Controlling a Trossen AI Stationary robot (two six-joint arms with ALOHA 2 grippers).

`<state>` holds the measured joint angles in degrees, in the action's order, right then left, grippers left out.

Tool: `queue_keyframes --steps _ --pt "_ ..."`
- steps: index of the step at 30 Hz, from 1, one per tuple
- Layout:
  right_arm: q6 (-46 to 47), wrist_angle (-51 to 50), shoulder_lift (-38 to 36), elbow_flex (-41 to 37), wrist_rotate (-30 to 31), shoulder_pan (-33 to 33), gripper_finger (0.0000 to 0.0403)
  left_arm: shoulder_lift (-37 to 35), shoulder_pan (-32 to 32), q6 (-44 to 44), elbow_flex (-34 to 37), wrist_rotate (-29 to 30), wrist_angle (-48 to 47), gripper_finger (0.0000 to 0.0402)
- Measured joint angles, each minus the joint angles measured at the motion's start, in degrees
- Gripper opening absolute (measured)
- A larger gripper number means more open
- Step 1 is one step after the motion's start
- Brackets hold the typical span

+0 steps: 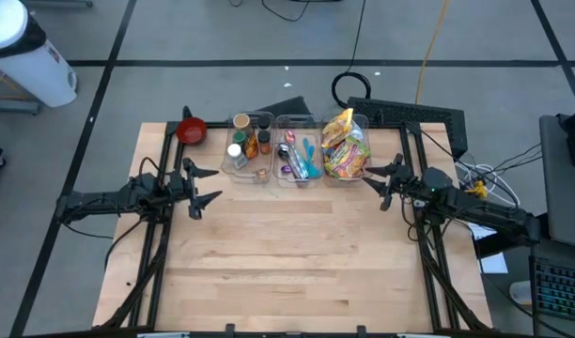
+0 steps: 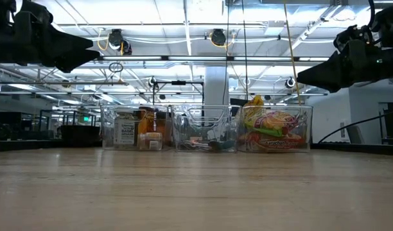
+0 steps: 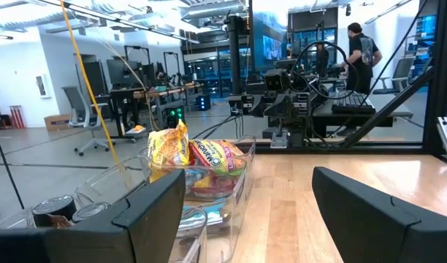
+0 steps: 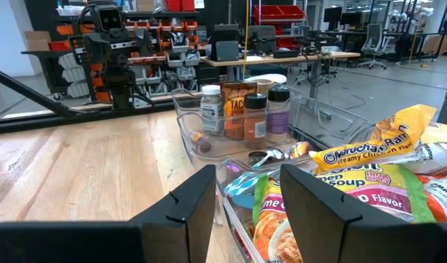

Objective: Pick & Place Food Item
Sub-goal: Return to Home Position

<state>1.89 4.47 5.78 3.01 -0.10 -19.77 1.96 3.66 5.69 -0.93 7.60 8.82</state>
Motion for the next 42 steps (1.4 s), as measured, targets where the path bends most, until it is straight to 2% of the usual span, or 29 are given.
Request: queue_keyframes --steps 42 --pt "0.0 0.0 0.0 0.0 0.0 0.0 0.0145 0.0 0.0 0.0 0.0 0.0 0.0 0.0308"
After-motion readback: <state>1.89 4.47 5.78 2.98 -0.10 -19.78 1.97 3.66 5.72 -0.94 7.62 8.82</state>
